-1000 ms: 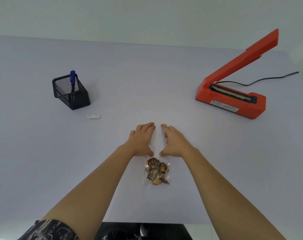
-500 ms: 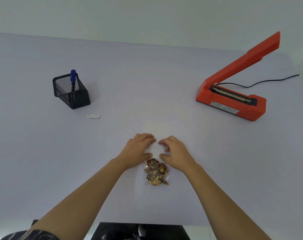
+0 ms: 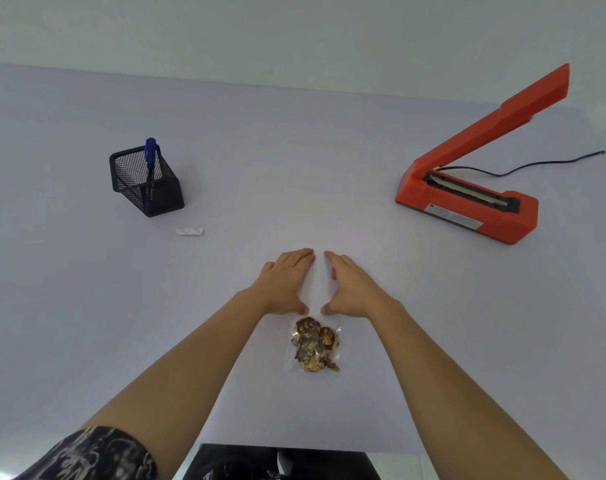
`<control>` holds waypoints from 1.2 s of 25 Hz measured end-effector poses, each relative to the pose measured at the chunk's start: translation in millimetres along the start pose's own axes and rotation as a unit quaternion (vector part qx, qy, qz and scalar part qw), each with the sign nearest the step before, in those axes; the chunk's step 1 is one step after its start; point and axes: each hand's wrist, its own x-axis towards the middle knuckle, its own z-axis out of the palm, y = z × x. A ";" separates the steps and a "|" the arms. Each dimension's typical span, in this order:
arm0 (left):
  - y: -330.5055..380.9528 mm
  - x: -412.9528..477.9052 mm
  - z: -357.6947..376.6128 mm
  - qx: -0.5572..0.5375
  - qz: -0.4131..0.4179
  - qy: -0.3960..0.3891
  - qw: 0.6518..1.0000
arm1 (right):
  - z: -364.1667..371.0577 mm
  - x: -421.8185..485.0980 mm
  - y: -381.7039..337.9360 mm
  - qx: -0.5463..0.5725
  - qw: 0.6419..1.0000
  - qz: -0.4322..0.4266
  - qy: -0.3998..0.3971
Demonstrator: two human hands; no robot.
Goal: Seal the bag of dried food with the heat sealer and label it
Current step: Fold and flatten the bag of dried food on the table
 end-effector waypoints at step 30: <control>-6.8 -7.8 3.3 0.008 0.055 0.028 0.998 | 17.5 -16.5 10.1 0.058 0.997 -0.023 0.050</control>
